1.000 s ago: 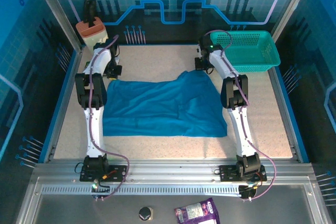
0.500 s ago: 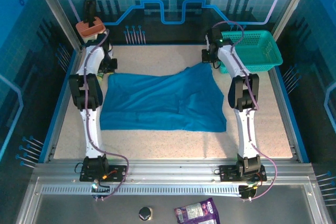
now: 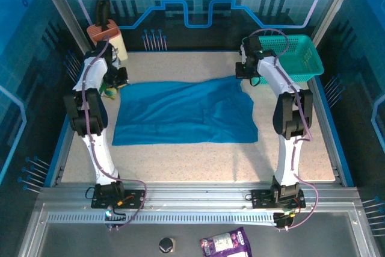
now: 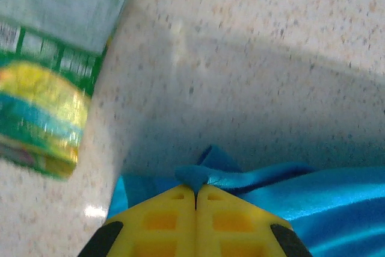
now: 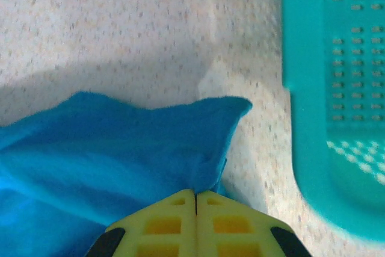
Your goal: Fold the inside-out t-shirt
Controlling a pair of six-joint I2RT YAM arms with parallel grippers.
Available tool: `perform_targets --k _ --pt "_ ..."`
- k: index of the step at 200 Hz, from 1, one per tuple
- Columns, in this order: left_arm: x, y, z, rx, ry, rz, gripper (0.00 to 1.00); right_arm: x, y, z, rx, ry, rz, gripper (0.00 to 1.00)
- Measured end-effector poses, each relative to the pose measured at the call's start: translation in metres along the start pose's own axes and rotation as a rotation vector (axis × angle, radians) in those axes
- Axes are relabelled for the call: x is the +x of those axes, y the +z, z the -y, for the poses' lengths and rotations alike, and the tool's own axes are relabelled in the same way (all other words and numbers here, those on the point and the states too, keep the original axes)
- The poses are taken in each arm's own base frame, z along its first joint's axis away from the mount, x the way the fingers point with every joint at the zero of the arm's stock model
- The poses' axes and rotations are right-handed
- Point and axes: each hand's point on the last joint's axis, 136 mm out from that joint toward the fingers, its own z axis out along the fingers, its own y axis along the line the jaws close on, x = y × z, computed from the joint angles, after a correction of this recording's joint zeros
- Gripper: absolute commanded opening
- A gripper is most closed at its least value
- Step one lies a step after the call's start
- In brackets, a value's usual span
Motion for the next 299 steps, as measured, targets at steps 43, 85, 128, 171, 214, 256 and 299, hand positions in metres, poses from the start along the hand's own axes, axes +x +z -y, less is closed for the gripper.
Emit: perform_targets --k 43,85,128,171,214,256,299 --pt "0.034 -0.022 -0.020 0.065 -0.112 0.033 0.00 0.040 -0.030 0.004 -0.014 0.028 -0.012 0.00" --pt "0.074 -0.029 -0.028 0.105 -0.188 0.050 0.01 0.081 -0.040 0.007 -0.024 0.059 -0.055 0.00" --pt "0.097 -0.027 -0.043 0.131 -0.284 0.067 0.04 0.119 -0.033 0.006 -0.032 0.088 -0.121 0.00" --pt "0.119 -0.012 -0.056 0.126 -0.372 0.052 0.22 0.145 -0.022 -0.003 -0.036 0.103 -0.176 0.23" --pt "0.121 -0.027 -0.062 0.110 -0.401 0.110 0.31 0.151 -0.023 -0.011 -0.028 0.113 -0.182 0.37" --pt "0.107 -0.046 -0.046 0.124 -0.335 0.161 0.29 0.137 -0.035 -0.033 -0.057 0.070 -0.146 0.43" --pt "0.101 -0.020 -0.001 0.086 -0.143 0.056 0.28 0.111 -0.036 -0.080 -0.149 -0.015 -0.121 0.44"
